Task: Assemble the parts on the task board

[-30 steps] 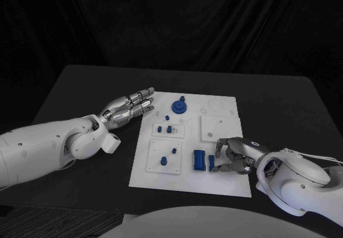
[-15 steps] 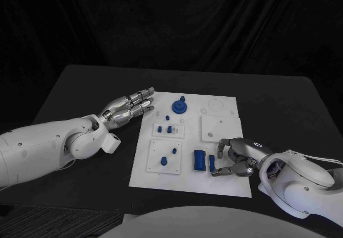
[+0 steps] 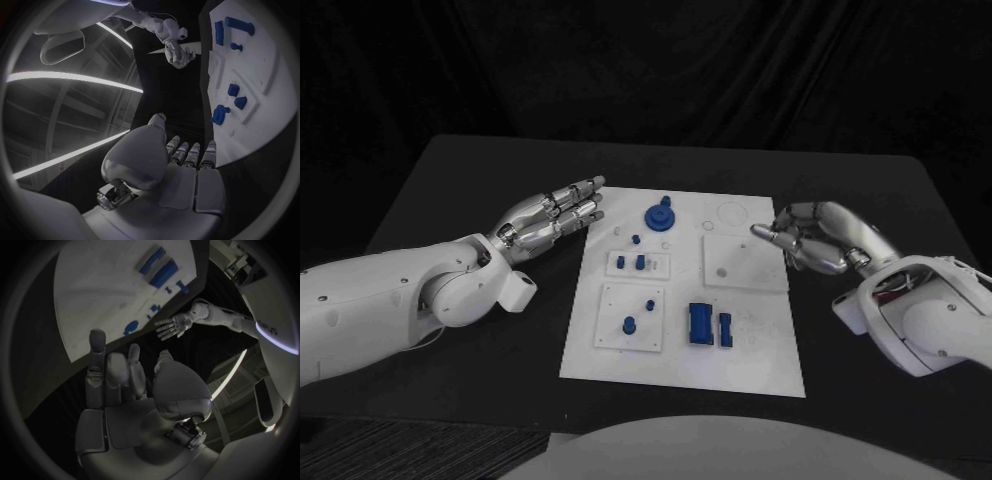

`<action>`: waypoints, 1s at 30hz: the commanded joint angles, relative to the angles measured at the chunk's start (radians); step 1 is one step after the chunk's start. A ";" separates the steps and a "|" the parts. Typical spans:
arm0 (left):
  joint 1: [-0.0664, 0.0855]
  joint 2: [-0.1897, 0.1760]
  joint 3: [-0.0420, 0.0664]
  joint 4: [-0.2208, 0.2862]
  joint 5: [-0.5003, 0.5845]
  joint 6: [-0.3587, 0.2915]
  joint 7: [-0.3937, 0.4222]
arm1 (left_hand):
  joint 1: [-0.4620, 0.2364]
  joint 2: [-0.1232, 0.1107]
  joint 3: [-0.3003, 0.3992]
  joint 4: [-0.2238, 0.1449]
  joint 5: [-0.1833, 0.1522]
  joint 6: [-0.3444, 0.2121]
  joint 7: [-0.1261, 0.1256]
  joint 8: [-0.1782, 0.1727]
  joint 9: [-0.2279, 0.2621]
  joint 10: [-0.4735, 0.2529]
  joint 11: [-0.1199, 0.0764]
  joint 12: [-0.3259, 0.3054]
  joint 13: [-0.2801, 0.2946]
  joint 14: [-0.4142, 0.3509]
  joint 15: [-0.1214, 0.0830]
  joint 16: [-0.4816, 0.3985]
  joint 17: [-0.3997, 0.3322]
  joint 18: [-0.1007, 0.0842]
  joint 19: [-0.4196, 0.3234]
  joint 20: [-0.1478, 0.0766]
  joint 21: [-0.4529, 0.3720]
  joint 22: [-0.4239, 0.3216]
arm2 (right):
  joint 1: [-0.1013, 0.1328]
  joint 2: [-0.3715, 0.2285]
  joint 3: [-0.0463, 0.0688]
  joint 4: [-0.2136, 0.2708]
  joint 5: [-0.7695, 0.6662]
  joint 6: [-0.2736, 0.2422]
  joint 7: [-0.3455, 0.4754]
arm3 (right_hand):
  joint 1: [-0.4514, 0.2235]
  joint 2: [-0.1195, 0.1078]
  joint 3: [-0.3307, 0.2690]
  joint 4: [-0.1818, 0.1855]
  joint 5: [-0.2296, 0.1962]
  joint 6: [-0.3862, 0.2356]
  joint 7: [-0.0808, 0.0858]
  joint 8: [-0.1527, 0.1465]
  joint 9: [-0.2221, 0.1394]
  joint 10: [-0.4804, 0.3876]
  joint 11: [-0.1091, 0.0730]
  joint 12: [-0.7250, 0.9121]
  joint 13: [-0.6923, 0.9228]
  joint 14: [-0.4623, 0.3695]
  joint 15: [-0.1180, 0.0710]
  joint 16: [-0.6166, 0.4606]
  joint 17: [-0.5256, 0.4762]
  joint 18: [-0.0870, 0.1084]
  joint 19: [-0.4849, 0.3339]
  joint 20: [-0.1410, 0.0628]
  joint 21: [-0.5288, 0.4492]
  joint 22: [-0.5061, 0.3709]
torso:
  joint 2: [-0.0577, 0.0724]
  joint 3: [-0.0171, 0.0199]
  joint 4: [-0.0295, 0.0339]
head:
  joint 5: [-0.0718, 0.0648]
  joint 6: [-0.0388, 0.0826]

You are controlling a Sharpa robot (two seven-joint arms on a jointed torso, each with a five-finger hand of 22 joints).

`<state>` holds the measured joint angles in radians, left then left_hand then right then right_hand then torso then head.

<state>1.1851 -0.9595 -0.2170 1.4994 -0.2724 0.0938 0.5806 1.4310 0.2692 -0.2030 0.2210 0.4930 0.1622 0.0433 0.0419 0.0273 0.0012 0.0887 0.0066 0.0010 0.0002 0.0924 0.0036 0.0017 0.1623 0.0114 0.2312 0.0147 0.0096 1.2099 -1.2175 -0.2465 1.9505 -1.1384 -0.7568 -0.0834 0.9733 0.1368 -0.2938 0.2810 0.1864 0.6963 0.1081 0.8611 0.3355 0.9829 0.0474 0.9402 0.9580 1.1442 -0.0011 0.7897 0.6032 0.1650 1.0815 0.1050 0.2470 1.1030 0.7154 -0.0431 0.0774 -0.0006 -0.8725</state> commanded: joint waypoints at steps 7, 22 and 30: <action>-0.001 0.014 0.001 0.008 0.000 -0.148 0.156 | -0.006 -0.027 -0.034 0.073 -0.033 0.078 0.015 0.014 0.006 0.009 -0.051 -0.004 0.002 0.000 -0.068 -0.004 -0.002 0.020 -0.009 -0.085 -0.011 -0.007 | -0.005 0.030 -0.002 -0.122 0.658 0.011 0.601 | -0.027 -0.100 0.081 0.013 -0.120 -0.577 -0.206 -0.528 -0.255 -0.878 0.043 -0.765 -0.683 -1.030 0.103 -0.754 -0.540 -0.093 -1.064 0.165 -0.234 -1.004 | -0.001 0.0007 -0.0010 | 0.000 0.000; -0.002 0.019 0.004 0.011 0.005 -0.165 0.081 | -0.517 -0.116 0.047 -0.031 -0.197 -0.022 -0.043 -0.042 -0.027 -0.001 -0.089 -0.007 -0.001 0.000 -0.092 -0.004 -0.002 -0.049 -0.011 -0.152 -0.015 -0.010 | -0.027 0.062 0.004 -0.165 0.641 0.019 0.617 | -0.590 -0.137 0.294 -0.166 -0.186 -0.696 -0.208 -0.709 -0.336 -0.983 -0.047 -0.940 -0.958 -1.144 0.001 -0.790 -0.603 -0.165 -1.082 -0.002 -0.247 -1.103 | -0.006 0.0027 -0.0030 | 0.005 0.006; -0.027 0.049 0.043 0.022 0.054 -0.294 0.055 | -0.767 -0.157 0.091 -0.082 -0.278 -0.060 -0.043 -0.042 -0.027 -0.001 -0.089 -0.007 -0.001 0.000 -0.092 -0.004 -0.002 -0.066 -0.011 -0.231 -0.015 -0.010 | -0.062 0.159 0.067 -0.221 0.771 0.011 0.613 | -0.886 -0.137 0.294 -0.281 -0.186 -0.696 -0.108 -0.861 -0.336 -0.983 -0.047 -0.940 -0.958 -1.144 0.001 -0.790 -0.603 -0.165 -1.082 -0.105 -0.247 -1.103 | -0.046 0.0125 -0.0211 | 0.004 0.071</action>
<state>1.1604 -0.9155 -0.1751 1.5164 -0.2560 -0.1158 0.6439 0.8872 0.1496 -0.1493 0.1867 0.2871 0.1360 0.0029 0.0087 0.0046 -0.0003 0.0070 0.0066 0.0009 0.0004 0.0106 0.0036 0.0011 0.1224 0.0005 0.0459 0.0057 0.0012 1.1524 -1.0632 -0.1796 1.7350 -0.4488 -0.7360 0.5374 0.0923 -0.0001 0.0001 0.0025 0.0035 0.0000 -0.0035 0.0035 0.0012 0.0036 0.0002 0.0035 0.0009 0.0002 0.0051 0.0036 0.0009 0.0068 0.0002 0.0051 0.0035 0.0009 0.6896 -0.0359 0.0655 0.0037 -0.8201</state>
